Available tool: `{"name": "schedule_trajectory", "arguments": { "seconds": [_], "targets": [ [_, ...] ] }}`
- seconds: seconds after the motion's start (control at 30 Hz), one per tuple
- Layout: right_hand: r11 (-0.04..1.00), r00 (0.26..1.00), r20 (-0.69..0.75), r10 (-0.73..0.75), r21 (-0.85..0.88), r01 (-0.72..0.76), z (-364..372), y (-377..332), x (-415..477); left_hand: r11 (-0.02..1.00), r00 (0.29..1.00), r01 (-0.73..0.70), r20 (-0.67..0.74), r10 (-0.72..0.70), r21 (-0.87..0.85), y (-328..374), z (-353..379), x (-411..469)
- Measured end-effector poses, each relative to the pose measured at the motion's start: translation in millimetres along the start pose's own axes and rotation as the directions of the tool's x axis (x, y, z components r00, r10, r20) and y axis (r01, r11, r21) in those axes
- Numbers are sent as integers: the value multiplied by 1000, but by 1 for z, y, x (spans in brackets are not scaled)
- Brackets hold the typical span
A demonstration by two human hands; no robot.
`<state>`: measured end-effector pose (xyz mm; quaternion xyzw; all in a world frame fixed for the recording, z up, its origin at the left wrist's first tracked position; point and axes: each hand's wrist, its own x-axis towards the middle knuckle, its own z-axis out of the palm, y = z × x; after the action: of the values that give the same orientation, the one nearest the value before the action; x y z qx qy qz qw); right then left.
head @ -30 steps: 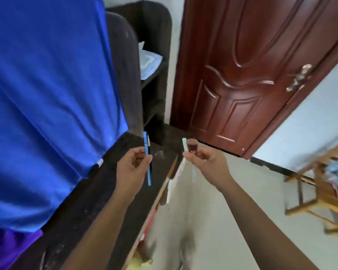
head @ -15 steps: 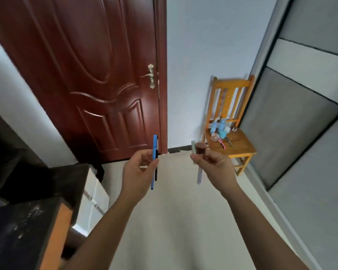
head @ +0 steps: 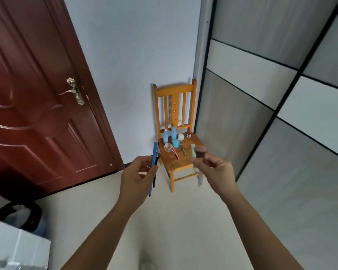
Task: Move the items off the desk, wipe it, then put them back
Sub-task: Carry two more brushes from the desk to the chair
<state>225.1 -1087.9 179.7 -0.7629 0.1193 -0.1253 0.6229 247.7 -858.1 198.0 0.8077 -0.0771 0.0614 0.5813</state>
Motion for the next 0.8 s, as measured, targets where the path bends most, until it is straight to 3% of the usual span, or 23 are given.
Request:
{"name": "schedule_trajectory", "arguments": {
  "seconds": [0.27, 0.5, 0.8],
  "targets": [
    [998, 998, -48, -35, -53, 33, -5, 6, 149, 998, 1000, 24, 9, -24, -60, -17, 66, 148],
    [992, 992, -100, -74, -108, 63, -4, -10, 286, 1000, 999, 29, 18, -29, 0, -19, 111, 295],
    [995, 994, -104, -31, -99, 21, -27, 17, 415, 999, 999, 49, 18, -49, -3, -30, 180, 401]
  ]
}}
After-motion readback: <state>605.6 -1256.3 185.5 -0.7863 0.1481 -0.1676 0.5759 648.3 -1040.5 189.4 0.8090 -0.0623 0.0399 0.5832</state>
